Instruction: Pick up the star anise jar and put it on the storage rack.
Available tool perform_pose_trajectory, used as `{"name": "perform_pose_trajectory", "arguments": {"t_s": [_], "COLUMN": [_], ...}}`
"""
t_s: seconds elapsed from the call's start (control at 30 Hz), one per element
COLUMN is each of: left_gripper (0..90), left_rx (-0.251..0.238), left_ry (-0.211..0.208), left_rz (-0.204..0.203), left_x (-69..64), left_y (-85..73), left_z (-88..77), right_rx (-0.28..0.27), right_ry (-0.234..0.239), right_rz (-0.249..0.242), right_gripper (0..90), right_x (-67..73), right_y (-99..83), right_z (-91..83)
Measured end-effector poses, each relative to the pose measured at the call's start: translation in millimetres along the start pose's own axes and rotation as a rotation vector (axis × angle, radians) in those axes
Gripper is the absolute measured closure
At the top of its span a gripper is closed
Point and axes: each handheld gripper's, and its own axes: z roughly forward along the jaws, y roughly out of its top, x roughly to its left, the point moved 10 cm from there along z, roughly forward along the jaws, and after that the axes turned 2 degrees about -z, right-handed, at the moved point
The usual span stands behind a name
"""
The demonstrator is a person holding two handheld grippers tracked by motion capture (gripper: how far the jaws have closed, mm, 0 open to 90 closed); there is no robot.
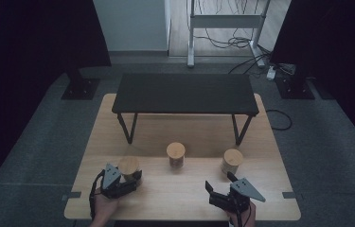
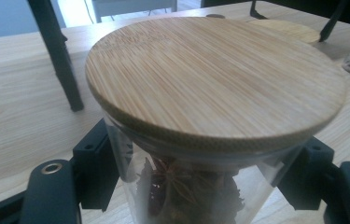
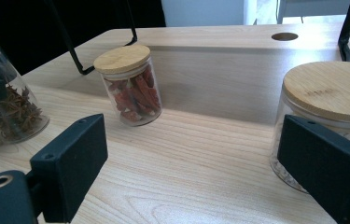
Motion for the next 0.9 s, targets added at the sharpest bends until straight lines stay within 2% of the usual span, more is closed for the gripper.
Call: {"name": "perform_pose_trajectory", "arguments": {"t_s": [0.2,0.5,0.63,0.9], "left_gripper": [26.3,26.3,26.2,26.2], "left_rx": [-0.023,-0.098,-0.106,-0.109], "left_ry": [-0.015,-0.024,-0.024,-0.023], "left_rz": [0.000,-0.037,-0.056,-0.041], "left_x": [-2.5,2.1,4.0,1.0], "left_y": [4.7,23.4,27.7,36.8], "left_z": [-4.2,-19.3,-20.0,-20.0], "right_rx": [0.002,0.000,-0.001,-0.001], "right_ry": [0.000,-0.003,-0.001,-0.007], "right_rz": [0.000,0.003,0.008,0.007], "right_gripper": [7.8,7.8,7.7,7.8], "right_x": [0.3,-0.5,-1.3,-2.2], "right_y": [-0.1,0.0,0.0,0.4], "right_z": [0.2,0.0,-0.3,-0.6]}}
